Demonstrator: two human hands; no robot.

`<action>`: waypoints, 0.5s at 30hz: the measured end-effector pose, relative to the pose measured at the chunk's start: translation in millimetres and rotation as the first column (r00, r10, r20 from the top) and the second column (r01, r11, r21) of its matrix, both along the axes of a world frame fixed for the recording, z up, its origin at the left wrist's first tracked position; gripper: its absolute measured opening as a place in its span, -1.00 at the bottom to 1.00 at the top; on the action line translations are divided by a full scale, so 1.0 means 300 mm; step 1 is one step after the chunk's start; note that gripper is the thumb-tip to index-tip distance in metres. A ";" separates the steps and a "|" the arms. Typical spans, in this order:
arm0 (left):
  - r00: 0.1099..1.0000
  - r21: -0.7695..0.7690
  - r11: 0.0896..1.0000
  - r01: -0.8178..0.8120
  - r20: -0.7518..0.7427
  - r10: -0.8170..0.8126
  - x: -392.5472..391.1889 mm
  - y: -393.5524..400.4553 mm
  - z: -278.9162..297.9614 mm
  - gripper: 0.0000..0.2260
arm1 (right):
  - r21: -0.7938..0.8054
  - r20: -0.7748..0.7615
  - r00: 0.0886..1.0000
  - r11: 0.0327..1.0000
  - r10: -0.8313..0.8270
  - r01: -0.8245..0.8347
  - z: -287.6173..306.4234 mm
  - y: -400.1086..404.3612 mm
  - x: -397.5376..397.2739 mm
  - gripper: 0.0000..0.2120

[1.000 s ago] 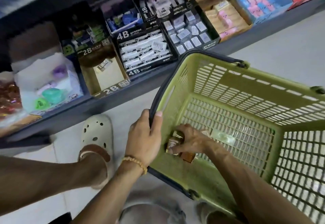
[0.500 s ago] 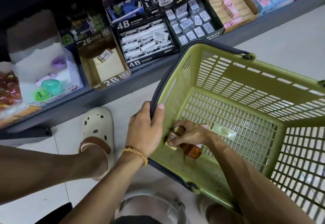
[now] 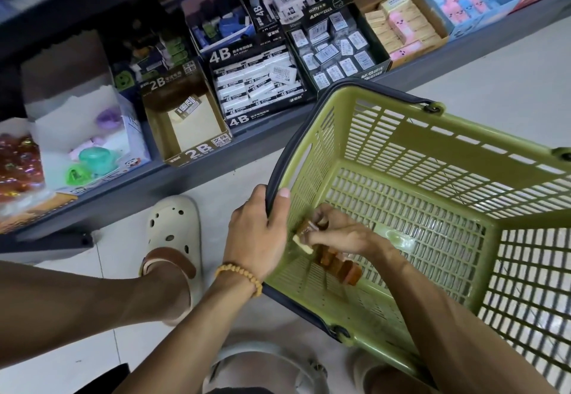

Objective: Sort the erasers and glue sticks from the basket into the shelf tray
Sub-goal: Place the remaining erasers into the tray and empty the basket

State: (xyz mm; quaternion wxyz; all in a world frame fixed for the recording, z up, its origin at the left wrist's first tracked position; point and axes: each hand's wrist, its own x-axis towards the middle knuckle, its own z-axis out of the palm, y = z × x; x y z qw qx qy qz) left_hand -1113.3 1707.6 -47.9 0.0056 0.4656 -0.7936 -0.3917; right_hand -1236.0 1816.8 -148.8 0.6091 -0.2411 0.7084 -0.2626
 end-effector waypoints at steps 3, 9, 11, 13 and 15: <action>1.000 0.026 1.000 -0.013 0.000 0.013 -0.004 0.001 0.001 -0.70 | -0.076 0.055 0.971 0.969 -0.232 0.236 0.049 0.032 -0.049 -0.60; 0.999 0.081 0.996 -0.031 -0.028 0.033 -0.005 0.001 0.004 -0.70 | -0.119 0.584 0.620 0.699 -0.525 0.705 0.162 0.069 -0.041 -0.18; 0.996 0.125 0.991 -0.048 -0.062 0.056 0.003 -0.003 0.006 -0.73 | -0.117 0.694 0.512 0.622 -0.506 0.774 0.208 0.067 -0.024 -0.12; 0.988 0.157 0.983 -0.091 -0.106 0.108 0.011 -0.012 0.027 -0.79 | -0.143 0.755 0.456 0.560 -0.471 0.816 0.270 0.062 -0.008 -0.11; 0.971 0.193 0.971 -0.140 -0.166 0.173 0.021 -0.027 0.055 -0.83 | -0.178 0.784 0.436 0.514 -0.442 0.839 0.347 0.048 0.008 -0.15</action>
